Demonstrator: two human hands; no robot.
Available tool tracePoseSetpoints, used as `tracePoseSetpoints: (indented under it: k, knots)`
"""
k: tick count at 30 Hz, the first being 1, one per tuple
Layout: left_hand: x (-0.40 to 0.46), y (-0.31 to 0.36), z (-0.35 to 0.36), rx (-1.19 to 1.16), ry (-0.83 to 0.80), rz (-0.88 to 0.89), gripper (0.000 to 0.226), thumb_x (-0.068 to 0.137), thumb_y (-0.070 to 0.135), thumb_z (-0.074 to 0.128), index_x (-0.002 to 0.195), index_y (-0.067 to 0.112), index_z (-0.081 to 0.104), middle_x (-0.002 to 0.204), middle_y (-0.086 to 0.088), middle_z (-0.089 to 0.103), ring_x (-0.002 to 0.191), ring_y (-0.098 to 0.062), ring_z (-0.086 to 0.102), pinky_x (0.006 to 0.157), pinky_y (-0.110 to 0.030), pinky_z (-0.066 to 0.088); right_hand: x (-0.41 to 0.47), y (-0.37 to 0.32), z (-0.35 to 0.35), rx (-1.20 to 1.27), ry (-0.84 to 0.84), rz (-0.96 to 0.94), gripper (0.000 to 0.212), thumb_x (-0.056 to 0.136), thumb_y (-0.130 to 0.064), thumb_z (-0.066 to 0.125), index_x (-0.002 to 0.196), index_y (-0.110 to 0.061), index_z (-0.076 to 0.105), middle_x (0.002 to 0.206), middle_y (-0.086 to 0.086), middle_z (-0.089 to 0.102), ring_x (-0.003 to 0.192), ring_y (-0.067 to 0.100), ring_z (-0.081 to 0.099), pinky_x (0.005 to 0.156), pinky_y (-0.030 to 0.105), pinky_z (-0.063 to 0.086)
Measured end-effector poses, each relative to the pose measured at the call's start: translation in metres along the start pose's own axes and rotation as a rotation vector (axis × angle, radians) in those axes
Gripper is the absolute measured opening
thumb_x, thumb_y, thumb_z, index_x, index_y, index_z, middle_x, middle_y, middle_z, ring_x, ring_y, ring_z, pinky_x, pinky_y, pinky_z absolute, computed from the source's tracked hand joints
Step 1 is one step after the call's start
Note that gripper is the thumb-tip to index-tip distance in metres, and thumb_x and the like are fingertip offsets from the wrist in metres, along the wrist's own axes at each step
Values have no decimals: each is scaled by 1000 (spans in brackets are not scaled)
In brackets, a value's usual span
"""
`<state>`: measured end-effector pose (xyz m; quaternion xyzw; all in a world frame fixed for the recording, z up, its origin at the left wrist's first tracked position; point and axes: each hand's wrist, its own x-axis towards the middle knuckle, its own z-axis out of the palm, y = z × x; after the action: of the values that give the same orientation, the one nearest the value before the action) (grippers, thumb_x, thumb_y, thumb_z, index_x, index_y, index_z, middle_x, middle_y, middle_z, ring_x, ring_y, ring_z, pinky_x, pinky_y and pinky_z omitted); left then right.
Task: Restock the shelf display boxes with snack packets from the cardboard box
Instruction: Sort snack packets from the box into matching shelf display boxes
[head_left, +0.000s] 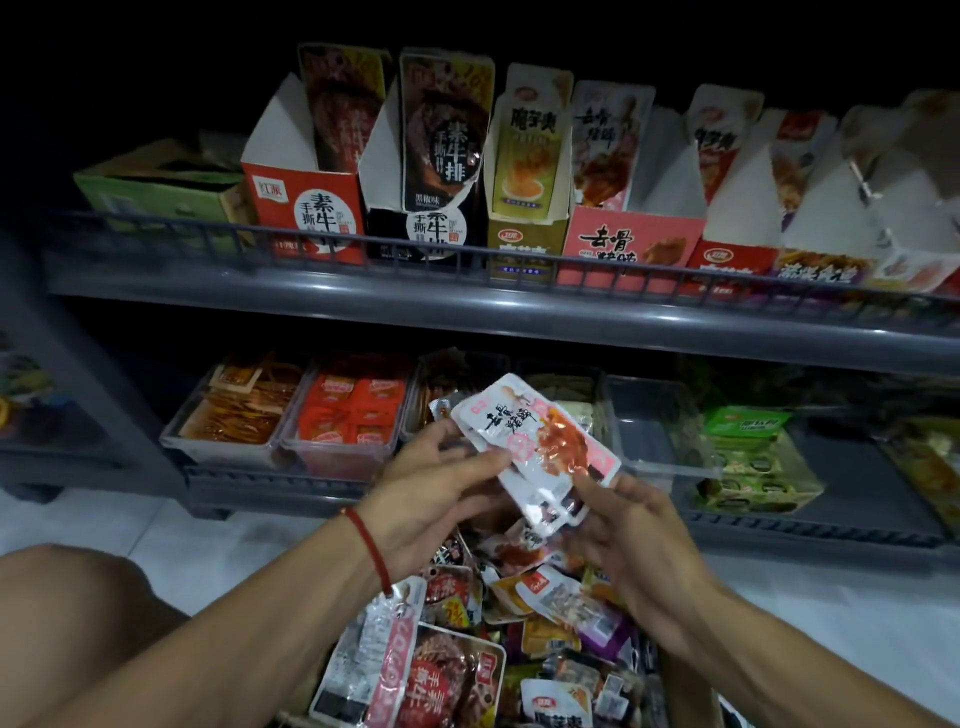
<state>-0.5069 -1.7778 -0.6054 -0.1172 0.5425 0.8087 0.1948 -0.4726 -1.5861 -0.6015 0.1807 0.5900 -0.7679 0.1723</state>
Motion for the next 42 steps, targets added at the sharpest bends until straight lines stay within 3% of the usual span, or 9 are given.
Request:
tracePoseSetpoints:
  k: [5, 9, 15, 19, 24, 31, 37, 39, 42]
  knots:
    - [4, 4, 4, 213, 130, 172, 42, 91, -5, 68, 122, 21, 57, 110, -11, 75, 100, -27, 74, 88, -52, 61, -2, -2, -5, -278, -72, 72, 32, 90, -25, 73, 115, -7, 65, 100, 12, 78, 95, 28, 75, 90, 42, 59]
    - [1, 13, 2, 509, 24, 316, 39, 93, 0, 68, 119, 28, 57, 112, -2, 74, 100, -14, 74, 86, -41, 63, 6, -28, -14, -513, -10, -253, 71, 74, -60, 81, 133, -35, 51, 119, -6, 71, 106, 14, 71, 90, 43, 60]
    - [-4, 13, 13, 434, -73, 310, 34, 90, 22, 76, 117, 35, 59, 114, -1, 74, 103, -21, 74, 87, -48, 62, 15, -39, -2, -420, -44, -373, 44, 85, -24, 74, 125, -23, 57, 112, 1, 76, 98, 19, 76, 80, 44, 64]
    - [-8, 16, 17, 461, -247, 254, 71, 87, 1, 76, 134, 43, 44, 113, 13, 73, 107, -11, 71, 90, -37, 61, 21, -35, 0, -348, 28, -392, 44, 86, -28, 75, 125, -21, 57, 112, 3, 75, 98, 20, 75, 81, 47, 63]
    - [-8, 20, 22, 549, -267, 305, 87, 86, -12, 69, 143, 47, 37, 120, 10, 70, 110, -21, 71, 93, -49, 60, 22, -43, 3, -373, 42, -351, 64, 69, -35, 85, 123, -23, 54, 111, 2, 74, 94, 14, 75, 78, 41, 63]
    - [-7, 42, 30, 630, -337, 437, 102, 88, -1, 73, 154, 56, 20, 129, 7, 69, 103, -19, 73, 88, -41, 61, 3, -113, -12, -969, -140, -574, 35, 84, -24, 79, 116, -29, 64, 106, -13, 74, 96, 8, 73, 78, 35, 63]
    - [2, 55, 29, 663, -304, 481, 111, 87, -6, 70, 150, 66, 15, 108, 0, 76, 79, -20, 71, 72, -39, 59, 0, -151, 5, -1302, -245, -631, 31, 87, -31, 80, 112, -30, 63, 104, -17, 72, 96, 0, 69, 79, 31, 60]
    - [5, 61, 32, 615, -262, 501, 107, 85, -2, 74, 152, 61, 18, 114, 2, 75, 90, -22, 75, 79, -41, 62, -2, -172, 8, -1348, -236, -655, 26, 89, -28, 78, 110, -30, 63, 104, -14, 72, 96, 0, 69, 78, 29, 60]
    - [9, 75, 26, 588, -158, 562, 102, 83, 11, 82, 155, 51, 21, 126, 20, 64, 113, 3, 65, 88, -25, 59, -9, -222, 8, -1305, -175, -700, 28, 90, -24, 74, 114, -31, 61, 110, -11, 73, 101, -1, 69, 80, 26, 61]
